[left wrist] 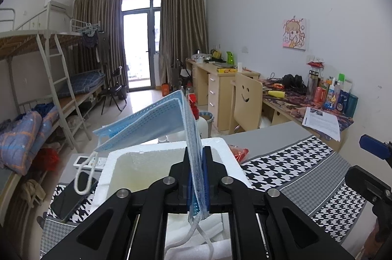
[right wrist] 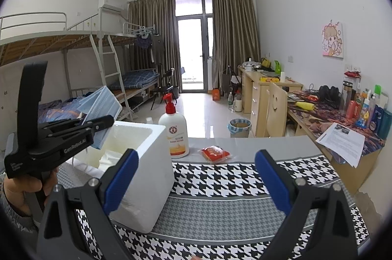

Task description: Organize soft objects

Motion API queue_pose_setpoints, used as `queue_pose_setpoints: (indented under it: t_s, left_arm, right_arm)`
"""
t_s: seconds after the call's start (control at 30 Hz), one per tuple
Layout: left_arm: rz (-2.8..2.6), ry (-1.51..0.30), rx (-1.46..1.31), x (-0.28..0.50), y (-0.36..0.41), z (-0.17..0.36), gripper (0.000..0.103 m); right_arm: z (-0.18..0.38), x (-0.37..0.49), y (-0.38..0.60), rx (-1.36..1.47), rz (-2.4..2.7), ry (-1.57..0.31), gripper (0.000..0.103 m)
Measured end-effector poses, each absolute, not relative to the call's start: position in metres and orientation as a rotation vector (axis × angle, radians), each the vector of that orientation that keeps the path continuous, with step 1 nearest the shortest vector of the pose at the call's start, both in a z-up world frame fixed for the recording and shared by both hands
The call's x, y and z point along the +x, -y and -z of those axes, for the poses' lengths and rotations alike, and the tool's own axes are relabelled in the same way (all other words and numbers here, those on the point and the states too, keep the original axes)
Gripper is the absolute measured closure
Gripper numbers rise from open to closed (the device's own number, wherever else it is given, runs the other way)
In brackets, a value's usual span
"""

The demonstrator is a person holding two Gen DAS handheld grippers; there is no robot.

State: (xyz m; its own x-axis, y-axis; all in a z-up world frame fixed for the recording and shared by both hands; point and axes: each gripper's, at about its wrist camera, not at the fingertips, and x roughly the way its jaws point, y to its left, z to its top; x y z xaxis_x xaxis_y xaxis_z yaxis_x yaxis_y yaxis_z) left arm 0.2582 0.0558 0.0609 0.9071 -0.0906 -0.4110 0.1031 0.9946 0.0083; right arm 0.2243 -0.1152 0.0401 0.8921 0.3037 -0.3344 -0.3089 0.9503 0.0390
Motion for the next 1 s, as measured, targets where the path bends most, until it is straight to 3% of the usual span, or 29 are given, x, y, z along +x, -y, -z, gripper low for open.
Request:
queue_pose_setpoints:
  t_s: [0.03, 0.1, 0.17, 0.2, 0.4, 1.0]
  left_arm:
    - [0.098, -0.424, 0.031, 0.260, -0.055, -0.061, 0.083]
    - [0.088, -0.417, 0.034, 0.259, -0.055, -0.061, 0.040]
    - [0.067, -0.387, 0.041, 0.255, -0.055, -0.063, 0.017]
    - [0.053, -0.371, 0.047, 0.252, -0.054, -0.065, 0.010]
    - [0.025, -0.343, 0.058, 0.245, -0.054, -0.068, 0.001]
    - [-0.021, -0.269, 0.023, 0.175, -0.061, -0.087, 0.001]
  right_arm:
    - [-0.040, 0.225, 0.115, -0.016, -0.316, -0.345, 0.005]
    - [-0.040, 0.225, 0.116, -0.014, -0.317, -0.343, 0.005]
    - [-0.040, 0.224, 0.116, -0.016, -0.317, -0.339, 0.005]
    - [-0.041, 0.224, 0.115, -0.017, -0.318, -0.338, 0.005]
    - [-0.042, 0.222, 0.114, -0.022, -0.318, -0.330, 0.005]
    - [-0.055, 0.185, 0.114, -0.015, -0.372, -0.284, 0.005]
